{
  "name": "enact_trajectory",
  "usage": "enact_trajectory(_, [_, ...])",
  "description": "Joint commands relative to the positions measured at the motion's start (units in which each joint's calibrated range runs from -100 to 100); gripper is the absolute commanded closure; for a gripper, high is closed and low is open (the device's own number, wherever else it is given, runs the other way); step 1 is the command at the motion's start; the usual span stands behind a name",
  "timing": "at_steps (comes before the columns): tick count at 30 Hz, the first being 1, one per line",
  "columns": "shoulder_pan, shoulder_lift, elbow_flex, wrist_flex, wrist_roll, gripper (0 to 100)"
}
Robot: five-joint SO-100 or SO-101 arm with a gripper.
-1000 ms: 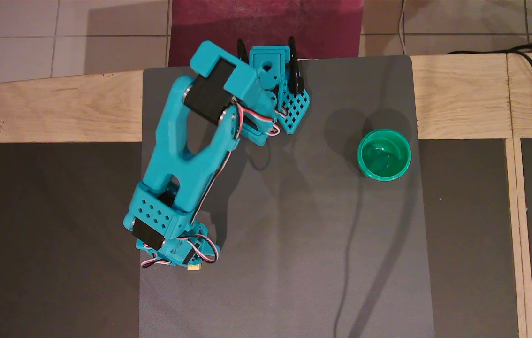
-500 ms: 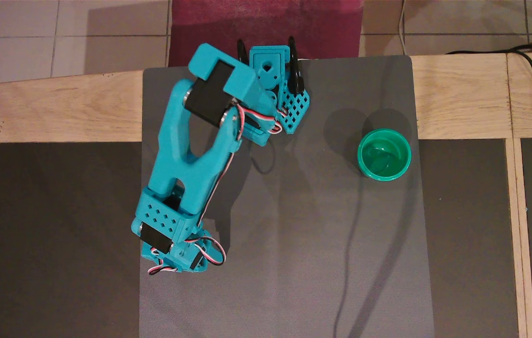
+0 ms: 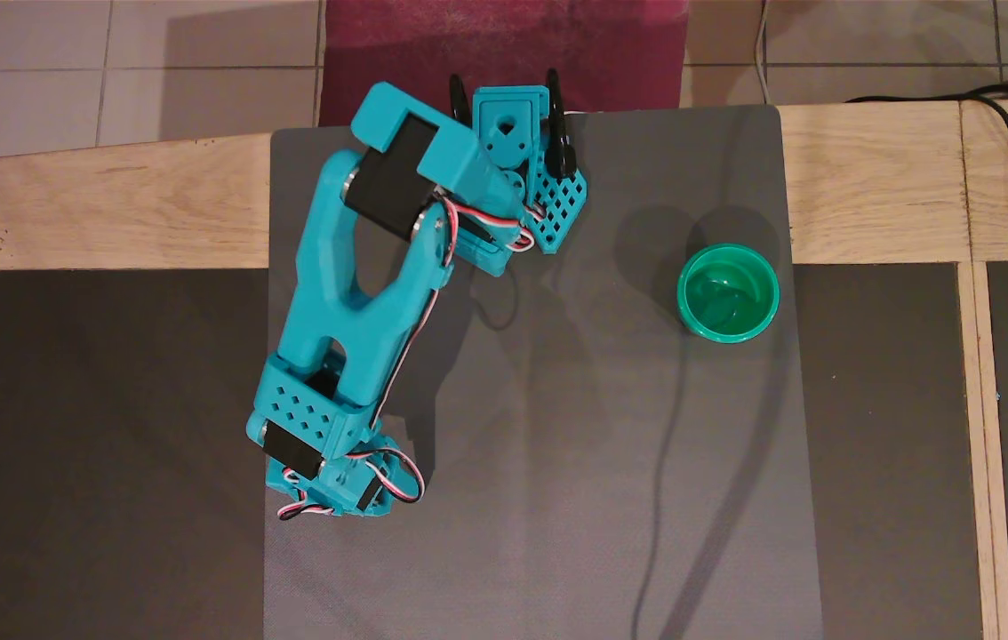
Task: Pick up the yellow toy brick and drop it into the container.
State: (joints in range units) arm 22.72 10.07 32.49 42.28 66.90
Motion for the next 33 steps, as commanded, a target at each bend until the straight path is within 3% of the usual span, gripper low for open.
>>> enact_trajectory(1, [0.84,1.56,-1.62,-0.48,0.07,76])
enact_trajectory(14, [0.84,1.65,-1.62,-0.74,-0.25,100])
enact_trajectory(22, [0.76,1.65,-1.62,-0.39,-0.35,100])
enact_trajectory(29, [-3.57,1.65,-6.22,0.24,-8.24,100])
enact_trajectory(33, [-7.90,1.65,-14.26,9.74,-13.11,100])
